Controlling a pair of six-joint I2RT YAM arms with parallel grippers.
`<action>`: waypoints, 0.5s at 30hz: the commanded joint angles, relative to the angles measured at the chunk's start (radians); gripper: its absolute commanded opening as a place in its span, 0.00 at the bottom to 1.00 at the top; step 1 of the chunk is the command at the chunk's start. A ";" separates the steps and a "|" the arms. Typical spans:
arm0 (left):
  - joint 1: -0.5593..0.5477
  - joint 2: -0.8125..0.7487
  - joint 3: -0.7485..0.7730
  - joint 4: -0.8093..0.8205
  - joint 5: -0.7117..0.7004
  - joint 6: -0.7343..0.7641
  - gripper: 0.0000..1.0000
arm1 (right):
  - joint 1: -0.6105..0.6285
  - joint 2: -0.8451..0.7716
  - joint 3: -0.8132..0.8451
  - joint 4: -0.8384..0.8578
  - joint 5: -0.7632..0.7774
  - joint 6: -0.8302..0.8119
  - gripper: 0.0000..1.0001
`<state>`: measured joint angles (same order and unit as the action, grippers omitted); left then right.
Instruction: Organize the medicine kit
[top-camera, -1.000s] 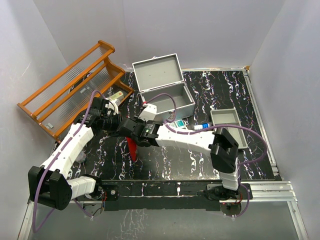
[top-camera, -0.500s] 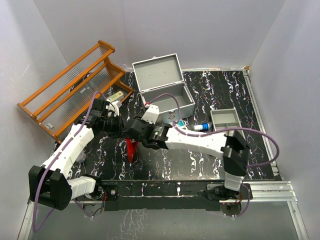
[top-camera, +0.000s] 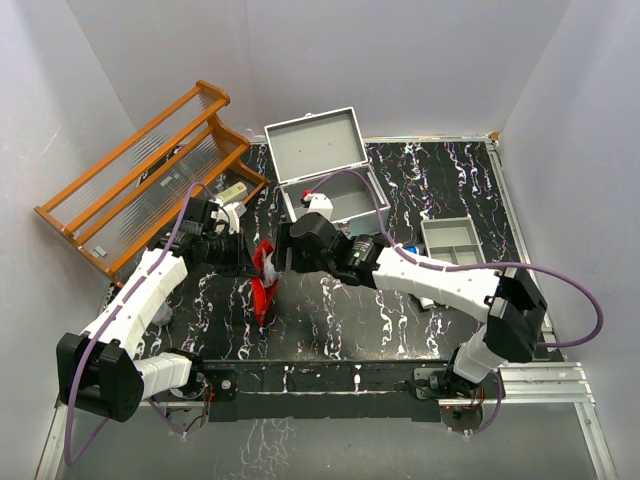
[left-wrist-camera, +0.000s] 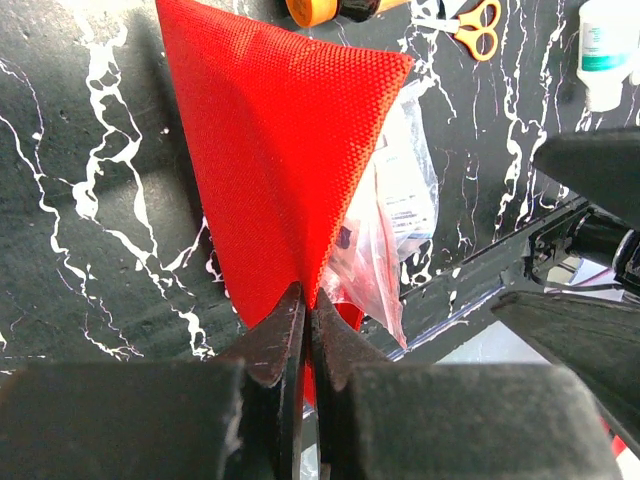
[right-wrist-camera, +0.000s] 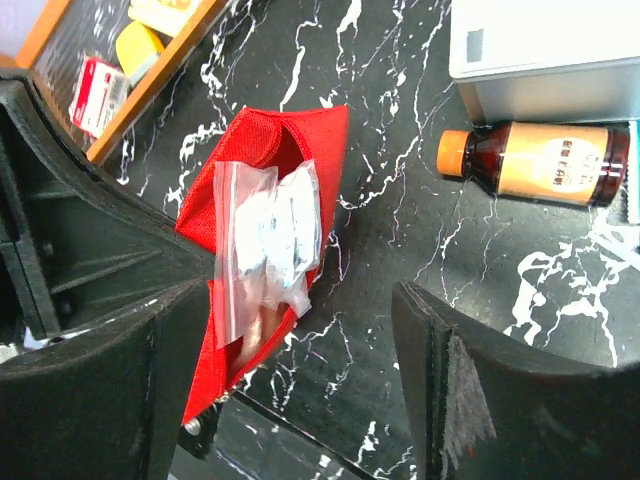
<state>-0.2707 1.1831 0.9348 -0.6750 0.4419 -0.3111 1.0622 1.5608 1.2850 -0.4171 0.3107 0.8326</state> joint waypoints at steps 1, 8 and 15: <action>-0.004 -0.033 0.018 -0.021 0.048 0.033 0.00 | -0.029 0.009 0.014 0.115 -0.197 -0.156 0.75; -0.002 -0.027 0.019 -0.016 0.052 0.031 0.00 | -0.031 0.096 0.074 0.119 -0.273 -0.165 0.78; -0.003 -0.026 0.014 -0.013 0.055 0.025 0.00 | -0.030 0.141 0.122 0.036 -0.158 -0.112 0.58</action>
<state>-0.2707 1.1820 0.9348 -0.6823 0.4610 -0.2913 1.0286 1.7134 1.3396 -0.3729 0.0860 0.7040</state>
